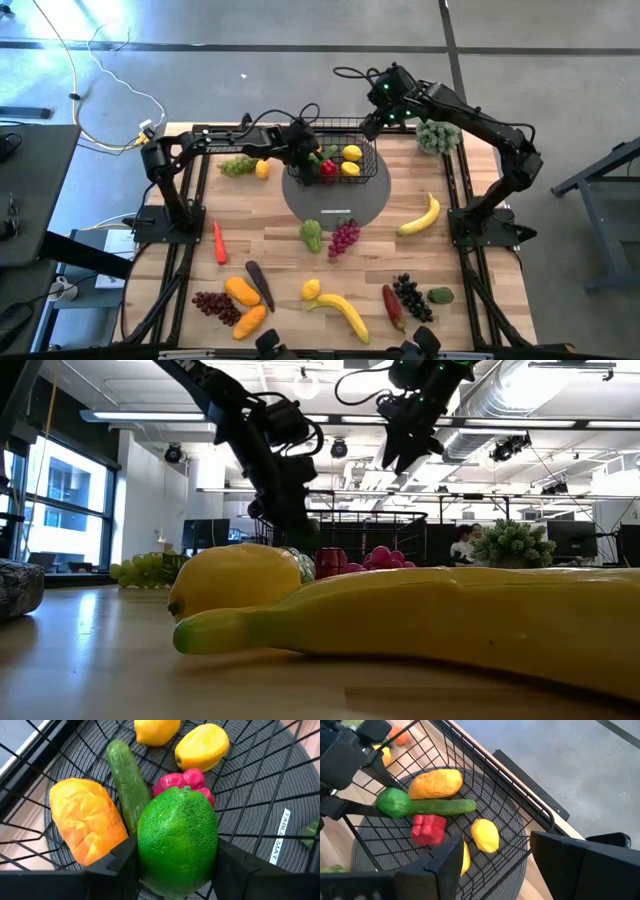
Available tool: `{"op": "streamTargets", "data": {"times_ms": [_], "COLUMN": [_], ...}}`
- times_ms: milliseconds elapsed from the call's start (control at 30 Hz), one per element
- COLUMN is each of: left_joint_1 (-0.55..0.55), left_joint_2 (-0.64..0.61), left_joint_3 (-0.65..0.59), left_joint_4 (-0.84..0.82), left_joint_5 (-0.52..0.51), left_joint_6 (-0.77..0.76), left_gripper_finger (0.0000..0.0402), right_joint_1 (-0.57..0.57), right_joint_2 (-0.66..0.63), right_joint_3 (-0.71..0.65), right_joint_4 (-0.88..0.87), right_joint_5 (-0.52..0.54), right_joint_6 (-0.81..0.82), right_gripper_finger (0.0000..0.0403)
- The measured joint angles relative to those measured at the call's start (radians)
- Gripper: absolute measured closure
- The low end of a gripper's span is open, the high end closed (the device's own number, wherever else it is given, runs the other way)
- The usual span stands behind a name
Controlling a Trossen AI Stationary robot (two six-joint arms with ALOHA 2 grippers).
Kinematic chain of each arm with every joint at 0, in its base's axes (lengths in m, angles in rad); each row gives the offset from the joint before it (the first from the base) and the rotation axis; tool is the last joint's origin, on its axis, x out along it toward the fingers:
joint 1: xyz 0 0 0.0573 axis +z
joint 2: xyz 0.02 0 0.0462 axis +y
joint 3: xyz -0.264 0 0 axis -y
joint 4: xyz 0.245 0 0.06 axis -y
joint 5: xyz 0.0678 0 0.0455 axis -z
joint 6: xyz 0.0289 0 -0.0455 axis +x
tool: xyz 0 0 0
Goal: Build produce basket
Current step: Put the green lime into the wire basket
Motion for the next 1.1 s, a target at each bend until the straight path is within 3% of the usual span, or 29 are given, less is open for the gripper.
{"op": "streamTargets", "data": {"times_ms": [667,1100], "left_joint_1": [0.000,-0.002], "left_joint_2": [0.001,-0.032], "left_joint_3": [0.052,0.231], "left_joint_4": [-0.030,-0.261], "left_joint_5": [-0.004,-0.007], "left_joint_6": [0.003,0.066], "left_gripper_finger": [0.0148,0.0148], "right_joint_1": [0.000,0.014], "right_joint_2": [0.000,0.000], "right_joint_3": [0.000,0.000], "right_joint_4": [-0.012,-0.086], "right_joint_5": [0.000,-0.010], "right_joint_6": [0.019,0.050], "right_gripper_finger": [0.0194,0.0194]}}
